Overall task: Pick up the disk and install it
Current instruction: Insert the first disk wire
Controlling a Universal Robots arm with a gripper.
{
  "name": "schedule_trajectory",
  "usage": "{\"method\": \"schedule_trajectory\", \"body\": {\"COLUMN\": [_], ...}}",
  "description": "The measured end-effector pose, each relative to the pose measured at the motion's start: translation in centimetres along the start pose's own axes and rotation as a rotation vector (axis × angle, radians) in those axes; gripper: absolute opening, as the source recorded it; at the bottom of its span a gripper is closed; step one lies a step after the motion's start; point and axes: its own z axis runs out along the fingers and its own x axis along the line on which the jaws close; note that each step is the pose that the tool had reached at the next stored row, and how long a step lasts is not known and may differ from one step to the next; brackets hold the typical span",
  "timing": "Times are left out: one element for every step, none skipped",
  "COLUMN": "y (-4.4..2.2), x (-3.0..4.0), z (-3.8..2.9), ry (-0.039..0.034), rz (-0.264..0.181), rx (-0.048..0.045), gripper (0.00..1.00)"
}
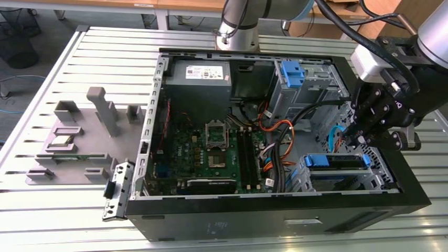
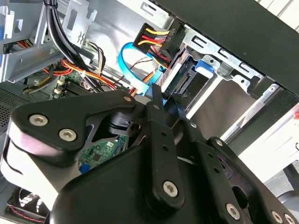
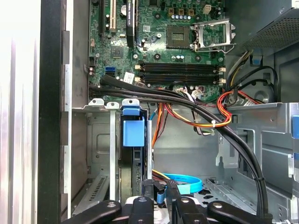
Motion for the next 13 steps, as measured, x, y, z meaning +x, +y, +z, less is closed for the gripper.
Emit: {"method": "schedule_trajectory", "body": {"y": [0.00,0.00,0.00,0.00,0.00,0.00,0.00,0.00,0.00,0.00,0.00,0.00,0.00], "x": [0.00,0.00,0.01,0.01,0.01,0.01,0.01,0.02,0.02,0.02,0.02,0.02,0.02], "z": [0.00,0.00,0.00,0.00,0.00,0.00,0.00,0.00,0.00,0.00,0.00,0.00,0.00], "ry": [0.0000,0.0000,0.0000,0.0000,0.0000,0.0001,0.0001,0.0000,0.0000,0.0001,0.0000,0.0000,0.0001], "rz": [0.000,0.000,0.000,0.000,0.000,0.000,0.000,0.000,0.000,0.000,0.000,0.000,0.000], "rx": [0.0000,0.0000,0.0000,0.0000,0.0000,0.0000,0.0000,0.0000,0.0000,0.0000,0.0000,0.0000,0.0000], "gripper": [0.25,0.24,0.24,0.18,0.16,0.16,0.16,0.16,0.16,0.16,0.16,0.16,0.16]}}
